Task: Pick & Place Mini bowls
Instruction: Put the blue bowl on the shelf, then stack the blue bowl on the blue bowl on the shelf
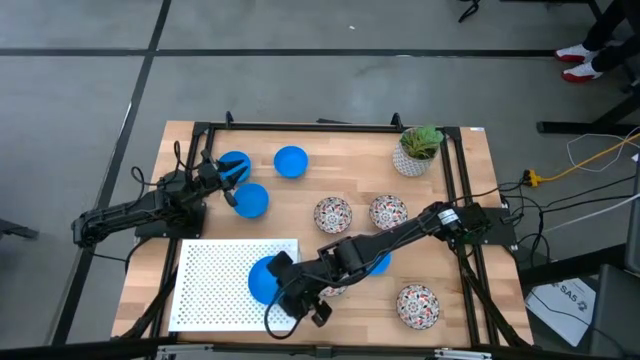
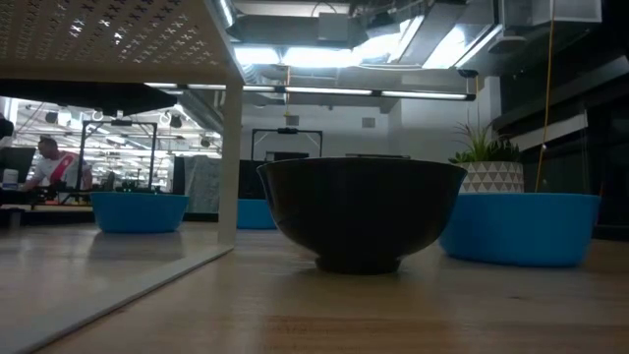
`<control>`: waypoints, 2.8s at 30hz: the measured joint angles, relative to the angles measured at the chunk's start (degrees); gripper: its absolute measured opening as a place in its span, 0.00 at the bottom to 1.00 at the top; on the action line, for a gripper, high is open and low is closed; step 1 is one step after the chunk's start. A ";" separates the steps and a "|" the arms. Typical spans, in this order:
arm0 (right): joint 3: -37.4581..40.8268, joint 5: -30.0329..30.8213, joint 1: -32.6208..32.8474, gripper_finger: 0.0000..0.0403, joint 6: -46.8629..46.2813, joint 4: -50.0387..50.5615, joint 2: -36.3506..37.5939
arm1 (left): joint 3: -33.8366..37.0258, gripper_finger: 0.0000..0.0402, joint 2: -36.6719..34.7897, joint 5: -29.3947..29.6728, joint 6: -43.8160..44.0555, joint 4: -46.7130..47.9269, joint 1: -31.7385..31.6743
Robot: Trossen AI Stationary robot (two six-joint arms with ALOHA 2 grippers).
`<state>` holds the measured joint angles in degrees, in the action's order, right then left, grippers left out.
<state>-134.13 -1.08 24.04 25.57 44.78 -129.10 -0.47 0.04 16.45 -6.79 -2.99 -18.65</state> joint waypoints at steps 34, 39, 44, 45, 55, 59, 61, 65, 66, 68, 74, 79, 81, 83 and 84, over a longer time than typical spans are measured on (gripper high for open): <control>0.48 13.55 -1.06 0.45 -39.84 19.30 3.67 | 0.00 0.24 0.00 0.02 0.00 -0.02 0.02; 0.48 13.51 -1.03 0.45 -38.22 13.45 2.59 | 0.00 0.24 0.01 0.00 0.00 -0.02 0.00; 0.48 13.53 -1.14 0.45 -37.30 4.00 0.54 | 0.00 0.24 0.00 0.00 0.00 -0.02 0.00; 0.48 13.50 -1.14 0.45 -36.98 1.80 -0.08 | 0.00 0.24 0.01 0.01 0.00 -0.02 0.01; 0.48 13.48 -1.93 0.45 -35.31 -21.06 -5.60 | 0.00 0.24 0.00 0.00 0.00 -0.02 0.00; 0.44 13.64 -2.32 0.45 -30.84 -22.06 -5.70 | 0.00 0.24 0.01 0.00 0.00 -0.02 0.01; 0.44 13.55 -2.37 0.45 -29.74 -20.35 -5.33 | 0.00 0.24 0.00 0.00 0.00 -0.02 0.01; -0.74 13.50 -2.37 0.45 -31.15 -14.65 -3.53 | 0.00 0.24 0.02 0.00 0.00 -0.02 0.00; -0.37 13.43 -2.37 0.45 -31.86 -13.15 -2.46 | 0.00 0.24 0.02 0.02 0.00 -0.02 0.02; -0.41 13.05 -2.37 0.45 -33.87 -10.41 -0.84 | 0.00 0.24 0.02 0.00 0.00 -0.02 0.01; -0.39 12.85 -2.03 0.45 -40.36 2.70 3.00 | 0.00 0.24 0.02 0.00 0.00 -0.02 0.00; -0.39 8.22 -1.89 0.45 -48.96 13.74 5.47 | 0.00 0.24 0.01 0.00 0.00 -0.02 0.01; -0.39 6.56 -1.89 0.45 -51.91 18.17 6.05 | 0.00 0.24 0.01 0.00 0.00 -0.02 0.01; -0.37 6.44 -1.86 0.45 -53.76 22.13 6.76 | 0.00 0.24 0.00 0.00 0.00 -0.02 0.00; -0.35 6.44 -1.76 0.45 -54.45 24.38 7.11 | 0.00 0.24 0.00 0.02 0.00 -0.02 0.02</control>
<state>-134.47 5.37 22.28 -28.88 69.16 -121.99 -0.47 0.03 16.47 -6.79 -3.01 -18.63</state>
